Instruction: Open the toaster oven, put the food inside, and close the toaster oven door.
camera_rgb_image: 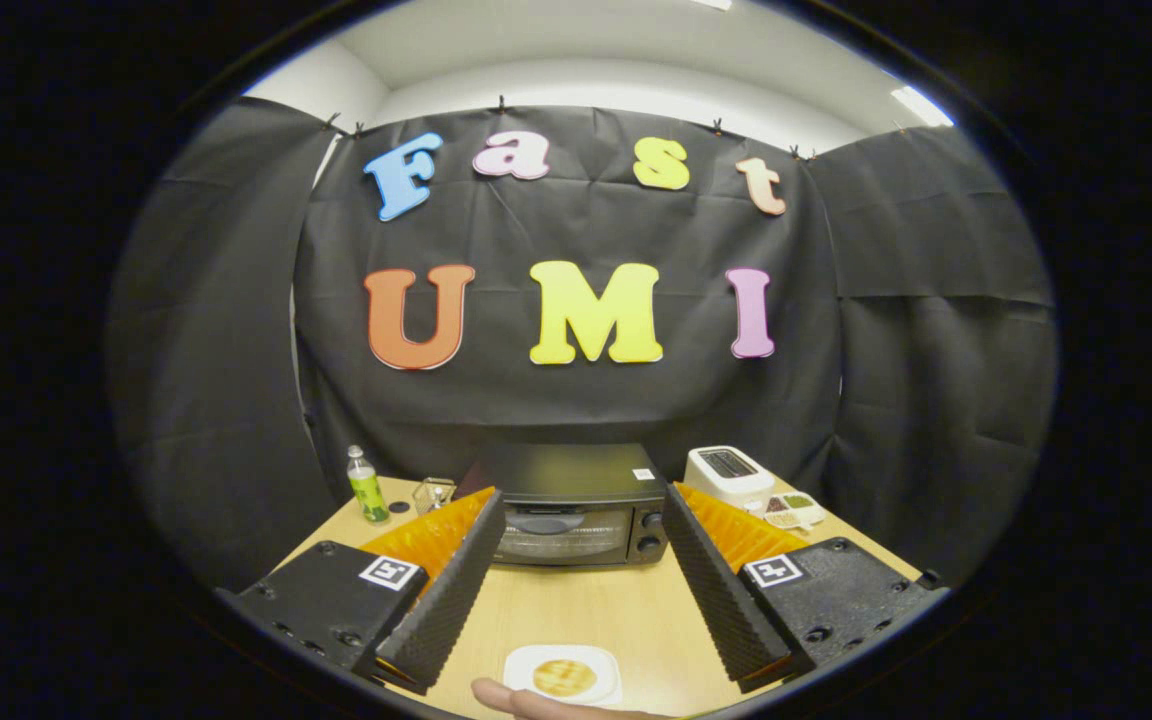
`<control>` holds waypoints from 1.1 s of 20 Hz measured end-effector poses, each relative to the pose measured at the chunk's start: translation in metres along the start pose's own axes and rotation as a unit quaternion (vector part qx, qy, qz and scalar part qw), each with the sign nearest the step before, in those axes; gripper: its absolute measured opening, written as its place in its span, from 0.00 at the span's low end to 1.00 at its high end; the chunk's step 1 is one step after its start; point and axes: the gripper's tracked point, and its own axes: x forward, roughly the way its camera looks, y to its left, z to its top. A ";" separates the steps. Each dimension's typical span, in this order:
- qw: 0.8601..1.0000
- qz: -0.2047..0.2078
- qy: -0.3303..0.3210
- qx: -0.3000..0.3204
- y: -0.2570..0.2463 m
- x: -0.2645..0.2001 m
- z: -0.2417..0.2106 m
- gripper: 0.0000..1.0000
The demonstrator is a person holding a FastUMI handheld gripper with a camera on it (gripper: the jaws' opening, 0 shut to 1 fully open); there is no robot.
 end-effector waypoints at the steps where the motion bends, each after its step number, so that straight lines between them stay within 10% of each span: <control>1: 1.000 -0.001 0.001 0.000 0.002 0.008 -0.002 1.00; 22: 0.992 0.011 0.121 -0.014 0.033 0.220 -0.114 1.00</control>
